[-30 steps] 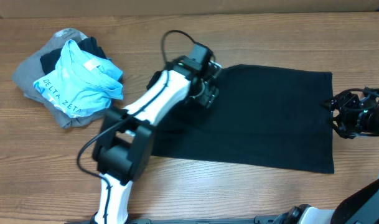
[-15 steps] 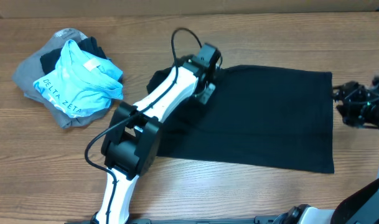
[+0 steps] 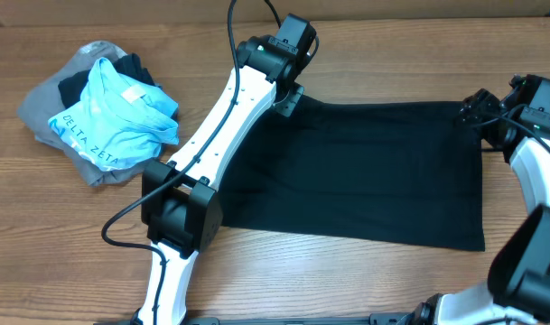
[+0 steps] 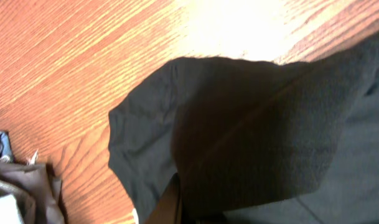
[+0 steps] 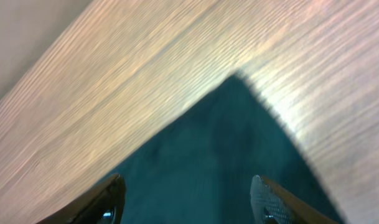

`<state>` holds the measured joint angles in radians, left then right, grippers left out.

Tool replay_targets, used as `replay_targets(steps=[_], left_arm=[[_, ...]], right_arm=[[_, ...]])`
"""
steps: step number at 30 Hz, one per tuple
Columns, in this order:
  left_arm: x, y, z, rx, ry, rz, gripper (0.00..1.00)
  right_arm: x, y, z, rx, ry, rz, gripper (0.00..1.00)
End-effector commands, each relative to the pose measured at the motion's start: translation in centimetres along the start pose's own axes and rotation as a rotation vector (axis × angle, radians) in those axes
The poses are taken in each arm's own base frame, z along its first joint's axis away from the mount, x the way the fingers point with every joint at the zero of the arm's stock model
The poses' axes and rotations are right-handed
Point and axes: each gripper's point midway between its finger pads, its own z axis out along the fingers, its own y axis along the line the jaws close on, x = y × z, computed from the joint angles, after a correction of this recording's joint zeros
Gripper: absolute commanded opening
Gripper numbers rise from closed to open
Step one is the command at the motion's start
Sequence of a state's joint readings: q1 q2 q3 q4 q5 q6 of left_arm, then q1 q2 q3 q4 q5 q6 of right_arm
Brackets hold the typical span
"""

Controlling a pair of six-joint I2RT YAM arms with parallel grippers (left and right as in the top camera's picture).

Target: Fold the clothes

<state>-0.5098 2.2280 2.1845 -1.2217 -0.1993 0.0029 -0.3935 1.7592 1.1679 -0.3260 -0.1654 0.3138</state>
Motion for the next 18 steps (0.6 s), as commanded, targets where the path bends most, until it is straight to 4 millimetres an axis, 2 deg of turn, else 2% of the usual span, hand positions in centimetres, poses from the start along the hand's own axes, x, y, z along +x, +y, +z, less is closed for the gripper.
replay_targets(steps=[1,4,6,13,18], left_arm=[[0.0,0.8,-1.8,-0.022,-0.011,-0.009,0.04],[1.6,0.8,-1.8,-0.022,0.054,0.001,0.04],[1.9,0.8,-1.8,-0.023,0.068,0.004,0.04],[1.4,0.6,-1.7,-0.014,0.048,-0.001,0.14],[0.7,0.3,-1.7,0.001,0.021,-0.005,0.17]], right_arm=[[-0.6,-2.1,2.0,0.065,-0.026,0.012,0.7],[-0.4,-2.4,3.3,0.063,-0.027,0.011,0.73],[-0.5,-2.5,3.9,0.06,-0.036,0.01,0.74],[0.3,-3.2,6.5,0.053,-0.028,0.014,0.71],[1.4,-3.1,8.5,0.011,-0.005,0.014,0.7]])
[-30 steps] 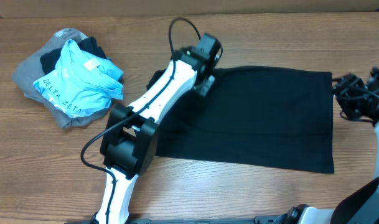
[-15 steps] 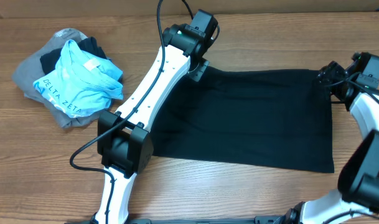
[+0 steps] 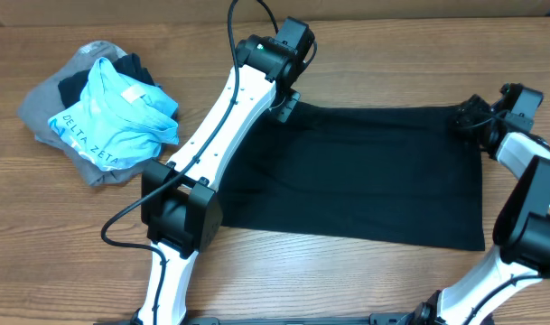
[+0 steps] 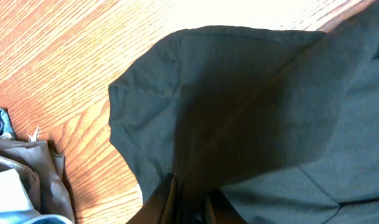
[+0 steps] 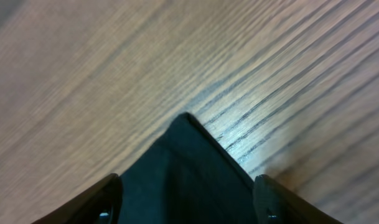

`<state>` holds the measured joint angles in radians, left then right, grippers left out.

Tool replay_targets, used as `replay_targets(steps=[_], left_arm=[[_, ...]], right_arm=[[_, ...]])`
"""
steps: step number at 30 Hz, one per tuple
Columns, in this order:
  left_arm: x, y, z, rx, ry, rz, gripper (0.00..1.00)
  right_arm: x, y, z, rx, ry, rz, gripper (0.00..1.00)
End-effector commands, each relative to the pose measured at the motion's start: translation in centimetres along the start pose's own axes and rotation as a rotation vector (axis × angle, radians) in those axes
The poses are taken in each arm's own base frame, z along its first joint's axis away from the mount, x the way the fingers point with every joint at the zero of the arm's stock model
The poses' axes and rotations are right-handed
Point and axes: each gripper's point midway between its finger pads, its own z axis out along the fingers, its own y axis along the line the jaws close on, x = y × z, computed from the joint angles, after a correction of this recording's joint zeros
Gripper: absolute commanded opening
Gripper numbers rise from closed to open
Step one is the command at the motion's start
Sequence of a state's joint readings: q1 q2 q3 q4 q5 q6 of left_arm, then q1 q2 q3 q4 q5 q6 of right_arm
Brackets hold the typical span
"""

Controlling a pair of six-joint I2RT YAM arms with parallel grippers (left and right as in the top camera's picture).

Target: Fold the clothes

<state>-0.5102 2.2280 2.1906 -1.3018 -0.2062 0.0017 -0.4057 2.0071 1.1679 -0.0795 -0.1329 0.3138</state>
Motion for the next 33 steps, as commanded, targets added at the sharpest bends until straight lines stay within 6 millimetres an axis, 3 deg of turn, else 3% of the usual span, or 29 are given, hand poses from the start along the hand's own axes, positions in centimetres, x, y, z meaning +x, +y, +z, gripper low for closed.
replay_targets(steps=[1,3,5,13,16,19,24,33], left_arm=[[-1.0,-0.1,-1.6,0.021,-0.054,-0.019,0.17],[-1.0,-0.2,-1.6,0.028,-0.054,-0.019,0.17],[-1.0,-0.2,-1.6,0.028,-0.054,-0.019,0.17],[-0.8,0.1,-1.6,0.013,-0.046,-0.018,0.16],[-0.6,0.6,-1.5,0.007,-0.04,-0.026,0.16],[-0.2,0.6,-1.3,0.022,-0.022,-0.029,0.36],[1.0,-1.6,0.5,0.13,0.029,-0.02,0.47],[5.4,-4.1,5.5,0.193,0.168,-0.023,0.52]], right_arm=[[0.6,0.5,1.2,-0.042,0.021,0.004,0.7],[1.4,0.8,1.8,-0.064,0.043,0.003,0.7],[2.1,0.8,2.2,-0.066,0.062,0.001,0.63],[2.2,0.9,2.3,-0.07,0.073,0.003,0.04],[1.5,1.8,1.4,-0.131,0.074,0.011,0.04],[-0.3,2.5,-0.3,-0.172,0.038,0.012,0.04],[-2.2,2.4,-3.9,-0.159,0.014,0.028,0.04],[-2.0,-0.1,-7.7,-0.06,0.058,0.143,0.04]])
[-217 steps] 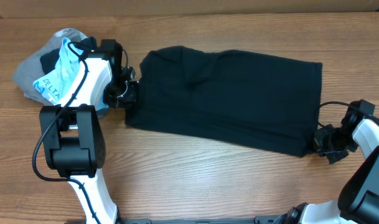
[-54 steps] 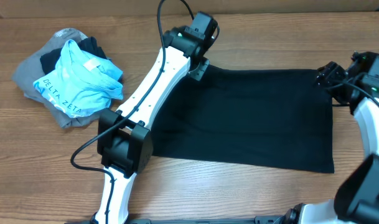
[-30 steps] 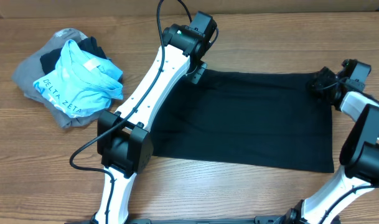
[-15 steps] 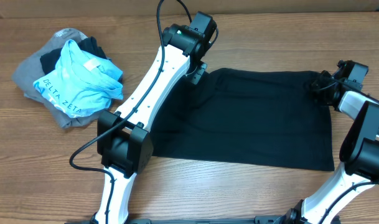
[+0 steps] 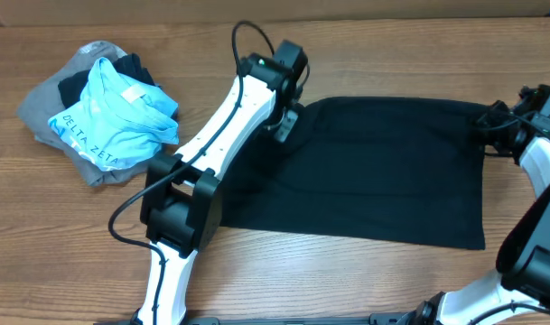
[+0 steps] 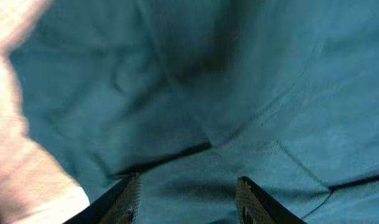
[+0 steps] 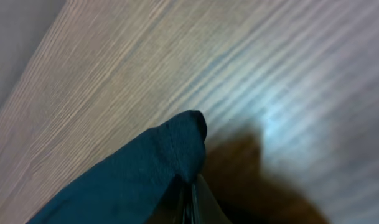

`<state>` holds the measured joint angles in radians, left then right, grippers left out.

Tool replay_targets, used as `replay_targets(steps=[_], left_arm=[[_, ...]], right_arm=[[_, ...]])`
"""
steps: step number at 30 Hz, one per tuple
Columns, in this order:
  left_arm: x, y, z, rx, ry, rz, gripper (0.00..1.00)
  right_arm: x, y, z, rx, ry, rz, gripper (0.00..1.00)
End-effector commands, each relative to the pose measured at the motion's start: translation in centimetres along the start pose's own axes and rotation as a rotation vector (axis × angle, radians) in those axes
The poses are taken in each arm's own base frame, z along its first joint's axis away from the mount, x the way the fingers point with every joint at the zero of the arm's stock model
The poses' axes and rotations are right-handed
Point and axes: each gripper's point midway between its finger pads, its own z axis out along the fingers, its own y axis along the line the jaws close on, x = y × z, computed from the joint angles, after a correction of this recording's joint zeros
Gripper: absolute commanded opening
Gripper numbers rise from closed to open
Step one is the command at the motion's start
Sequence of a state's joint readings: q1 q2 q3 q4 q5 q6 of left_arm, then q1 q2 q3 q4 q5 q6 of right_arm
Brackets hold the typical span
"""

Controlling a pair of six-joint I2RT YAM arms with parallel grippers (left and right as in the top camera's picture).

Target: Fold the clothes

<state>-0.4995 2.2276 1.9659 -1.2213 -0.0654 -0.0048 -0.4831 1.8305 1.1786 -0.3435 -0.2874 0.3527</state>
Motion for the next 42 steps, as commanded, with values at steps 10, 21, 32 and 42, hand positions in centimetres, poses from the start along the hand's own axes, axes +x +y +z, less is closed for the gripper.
replay_targets(steps=[10,21,32,42], left_arm=[[0.9,-3.1,4.1,0.17,-0.008,-0.07,0.57],[0.1,-1.5,4.3,0.113,-0.042,-0.097,0.04],[-2.2,5.2,-6.6,-0.061,-0.117,-0.174,0.04],[2.6,4.9,-7.4,-0.062,0.073,-0.176,0.04]], right_arm=[[-1.1,0.2,-2.7,0.015,-0.031,0.031,0.04],[-1.1,0.2,-2.8,0.016,-0.03,0.031,0.04],[-0.8,1.0,-5.4,0.015,-0.028,-0.005,0.04],[4.7,-3.3,-6.6,0.242,0.166,0.1,0.04]])
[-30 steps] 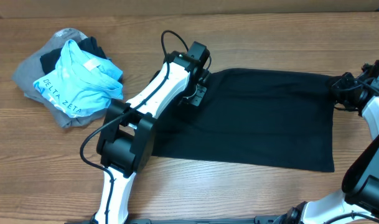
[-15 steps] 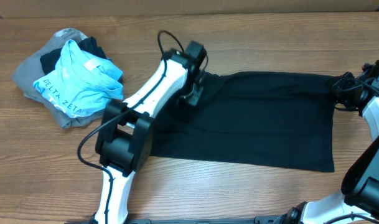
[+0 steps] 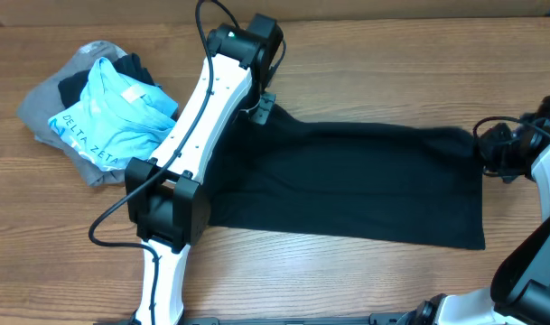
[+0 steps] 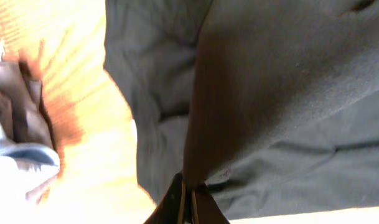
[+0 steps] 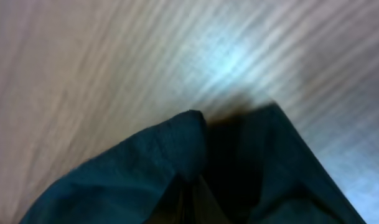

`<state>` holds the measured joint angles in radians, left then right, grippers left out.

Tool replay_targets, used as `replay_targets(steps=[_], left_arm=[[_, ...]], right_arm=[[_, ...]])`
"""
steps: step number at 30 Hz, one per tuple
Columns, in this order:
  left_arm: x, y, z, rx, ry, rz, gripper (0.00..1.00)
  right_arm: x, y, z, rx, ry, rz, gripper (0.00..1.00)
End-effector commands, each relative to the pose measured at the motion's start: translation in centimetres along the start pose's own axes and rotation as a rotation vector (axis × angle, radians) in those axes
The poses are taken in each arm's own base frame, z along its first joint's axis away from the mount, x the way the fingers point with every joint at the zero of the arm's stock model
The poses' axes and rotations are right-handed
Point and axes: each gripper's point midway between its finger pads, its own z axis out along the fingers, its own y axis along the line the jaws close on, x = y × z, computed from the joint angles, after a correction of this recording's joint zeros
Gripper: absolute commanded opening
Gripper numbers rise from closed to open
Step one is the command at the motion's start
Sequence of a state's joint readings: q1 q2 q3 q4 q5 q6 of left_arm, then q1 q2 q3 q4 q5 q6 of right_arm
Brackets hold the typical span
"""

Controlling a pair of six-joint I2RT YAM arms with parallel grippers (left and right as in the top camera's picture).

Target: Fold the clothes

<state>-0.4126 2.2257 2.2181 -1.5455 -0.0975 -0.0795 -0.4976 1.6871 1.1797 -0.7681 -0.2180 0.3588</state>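
Observation:
A black garment (image 3: 347, 185) lies spread across the table's middle. My left gripper (image 3: 263, 106) is shut on its far left corner, lifted a little; the left wrist view shows the cloth (image 4: 257, 93) hanging from the closed fingers (image 4: 190, 202). Over at the right edge my right gripper (image 3: 488, 149) is shut on the far right corner, and in the right wrist view the dark fabric (image 5: 145, 168) bunches at the pinch (image 5: 188, 198). The garment's far edge now sits pulled toward the near side.
A heap of clothes (image 3: 98, 108), light blue printed shirt on top of grey and dark pieces, sits at the far left. The left arm (image 3: 198, 117) runs diagonally from its base (image 3: 162, 212) near the garment's left edge.
My left gripper was open over the cloth; now it is shut on the far left corner. Both grippers hold their corners nearer the front, and the far edge has come inward.
At first my left gripper pinched the far left corner while the right stood open over the far right corner. The right then shut on its corner and the left stood open. Now both are shut on corners, drawn toward the front.

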Motion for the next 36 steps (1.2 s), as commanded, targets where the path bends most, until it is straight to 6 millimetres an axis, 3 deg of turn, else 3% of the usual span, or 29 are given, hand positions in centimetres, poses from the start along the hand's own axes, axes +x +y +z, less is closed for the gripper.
replay_targets(steps=[1,12,18,25,26,27,29,30,36], left_arm=[[1.1,0.3,-1.1,-0.022,0.02,-0.028,0.04],[6.4,-1.0,1.8,0.02,0.267,-0.029,0.04],[9.7,-1.6,3.8,0.009,0.401,-0.034,0.04],[10.6,-1.6,2.5,0.009,0.38,-0.033,0.04],[10.6,-1.6,2.2,0.011,0.369,-0.035,0.08],[10.6,-1.5,1.9,0.013,0.359,-0.035,0.21],[10.6,-1.3,1.4,0.015,0.343,-0.04,0.62],[10.6,-1.2,1.2,0.017,0.338,-0.043,1.0],[10.5,-0.3,0.9,0.025,0.323,-0.059,1.0]], right_arm=[[-0.5,-1.1,-1.0,0.066,-0.033,0.024,0.05],[2.6,-4.9,-0.5,0.257,0.089,0.066,0.09],[3.0,-5.9,-0.4,0.308,0.106,0.067,0.09],[3.6,-6.2,-0.6,0.327,0.128,0.069,0.13],[3.7,-6.3,-0.7,0.328,0.132,0.069,0.19],[3.8,-6.3,-0.7,0.329,0.135,0.07,0.32],[3.9,-6.2,-0.7,0.325,0.144,0.072,0.57],[3.9,-6.2,-0.7,0.325,0.143,0.072,0.62],[2.8,-5.9,-0.9,0.225,0.135,0.127,0.71]])
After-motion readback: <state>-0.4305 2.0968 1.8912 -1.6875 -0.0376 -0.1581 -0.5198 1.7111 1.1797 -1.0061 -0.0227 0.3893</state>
